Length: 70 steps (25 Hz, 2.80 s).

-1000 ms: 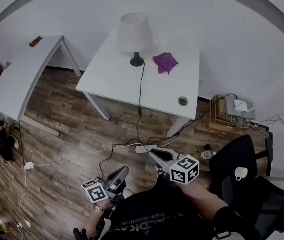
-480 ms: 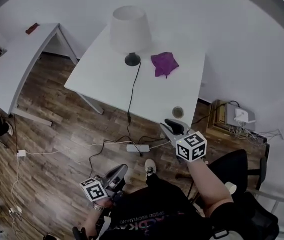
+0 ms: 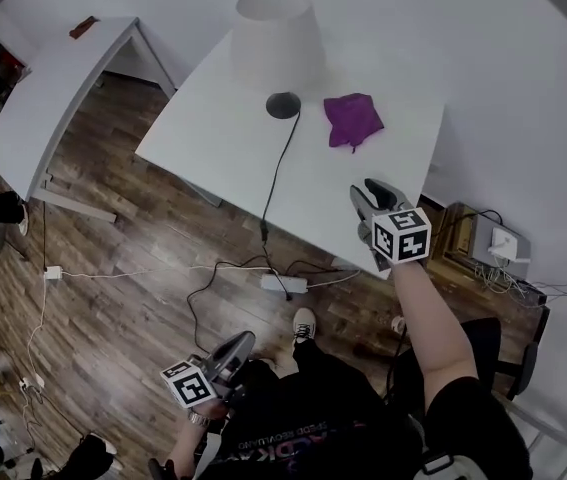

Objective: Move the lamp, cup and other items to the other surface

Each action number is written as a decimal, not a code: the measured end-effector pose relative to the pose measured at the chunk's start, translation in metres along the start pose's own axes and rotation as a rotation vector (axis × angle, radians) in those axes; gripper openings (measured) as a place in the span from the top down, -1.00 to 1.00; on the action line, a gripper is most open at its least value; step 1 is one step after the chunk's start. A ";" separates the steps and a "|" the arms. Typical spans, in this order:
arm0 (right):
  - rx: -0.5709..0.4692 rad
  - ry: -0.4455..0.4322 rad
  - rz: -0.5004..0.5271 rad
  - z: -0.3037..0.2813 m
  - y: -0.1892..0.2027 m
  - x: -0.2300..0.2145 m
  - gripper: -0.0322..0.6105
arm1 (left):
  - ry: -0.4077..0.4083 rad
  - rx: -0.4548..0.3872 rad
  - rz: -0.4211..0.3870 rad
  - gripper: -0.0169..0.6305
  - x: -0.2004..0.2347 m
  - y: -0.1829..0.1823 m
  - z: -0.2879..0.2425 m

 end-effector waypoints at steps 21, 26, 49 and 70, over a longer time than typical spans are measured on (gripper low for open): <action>0.210 0.189 -0.067 -0.163 -0.034 -0.109 0.11 | -0.171 -0.007 0.092 0.96 0.014 0.018 0.024; 0.220 0.211 -0.047 -0.179 -0.037 -0.116 0.05 | -0.197 0.009 0.098 0.96 0.015 0.019 0.028; 0.260 0.270 0.005 -0.180 -0.030 -0.115 0.69 | -0.208 0.031 0.103 0.96 0.020 0.010 0.035; 0.106 0.291 -0.002 -0.093 -0.056 -0.100 0.70 | -0.081 0.087 0.013 0.96 0.013 -0.010 0.027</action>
Point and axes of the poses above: the fingertips, and each gripper's own axes: z backward along the fingers, x to its left, y out of its underside, the point moved 8 cm from there along z, backward along the fingers
